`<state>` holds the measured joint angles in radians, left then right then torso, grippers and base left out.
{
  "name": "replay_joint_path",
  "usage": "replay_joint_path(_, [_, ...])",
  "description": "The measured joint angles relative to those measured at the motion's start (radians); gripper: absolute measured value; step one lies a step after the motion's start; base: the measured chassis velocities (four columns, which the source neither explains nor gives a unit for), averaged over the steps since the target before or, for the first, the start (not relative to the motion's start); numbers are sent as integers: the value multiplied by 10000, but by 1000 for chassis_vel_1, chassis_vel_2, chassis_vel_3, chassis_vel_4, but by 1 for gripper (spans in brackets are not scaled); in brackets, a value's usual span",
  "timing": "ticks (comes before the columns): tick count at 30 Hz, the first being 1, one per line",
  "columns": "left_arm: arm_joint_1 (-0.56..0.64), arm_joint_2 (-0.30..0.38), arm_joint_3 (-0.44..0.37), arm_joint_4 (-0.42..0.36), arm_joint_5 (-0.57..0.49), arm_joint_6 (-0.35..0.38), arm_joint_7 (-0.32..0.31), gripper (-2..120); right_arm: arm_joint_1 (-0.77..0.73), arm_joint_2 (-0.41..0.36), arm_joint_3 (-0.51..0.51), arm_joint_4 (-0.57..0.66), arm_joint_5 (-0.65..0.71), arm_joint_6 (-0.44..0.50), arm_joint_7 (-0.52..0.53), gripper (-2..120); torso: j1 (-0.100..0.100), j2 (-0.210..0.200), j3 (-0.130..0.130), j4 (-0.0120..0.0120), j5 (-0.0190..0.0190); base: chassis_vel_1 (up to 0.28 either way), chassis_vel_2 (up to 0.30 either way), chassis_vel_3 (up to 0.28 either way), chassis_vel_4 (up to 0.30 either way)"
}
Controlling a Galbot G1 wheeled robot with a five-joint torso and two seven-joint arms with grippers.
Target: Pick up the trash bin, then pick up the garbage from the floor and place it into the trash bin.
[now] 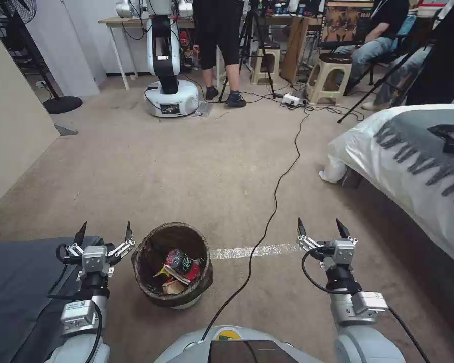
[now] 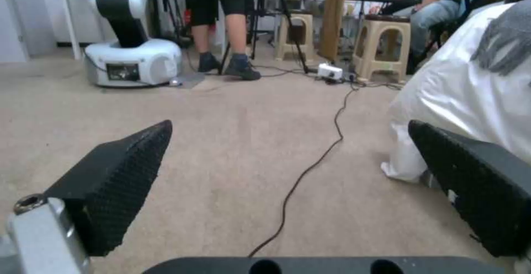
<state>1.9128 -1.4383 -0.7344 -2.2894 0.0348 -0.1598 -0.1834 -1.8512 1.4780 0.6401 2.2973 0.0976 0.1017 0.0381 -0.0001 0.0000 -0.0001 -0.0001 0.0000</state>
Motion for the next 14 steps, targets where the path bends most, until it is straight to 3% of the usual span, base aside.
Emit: replay_joint_path(14, [292, -180, 95, 157, 91, -340, -205, 100, -37, -3, -88, -43, -241, 183, 60, 100, 0, 0, 0, 1, 0, 0, 0, 0, 0])
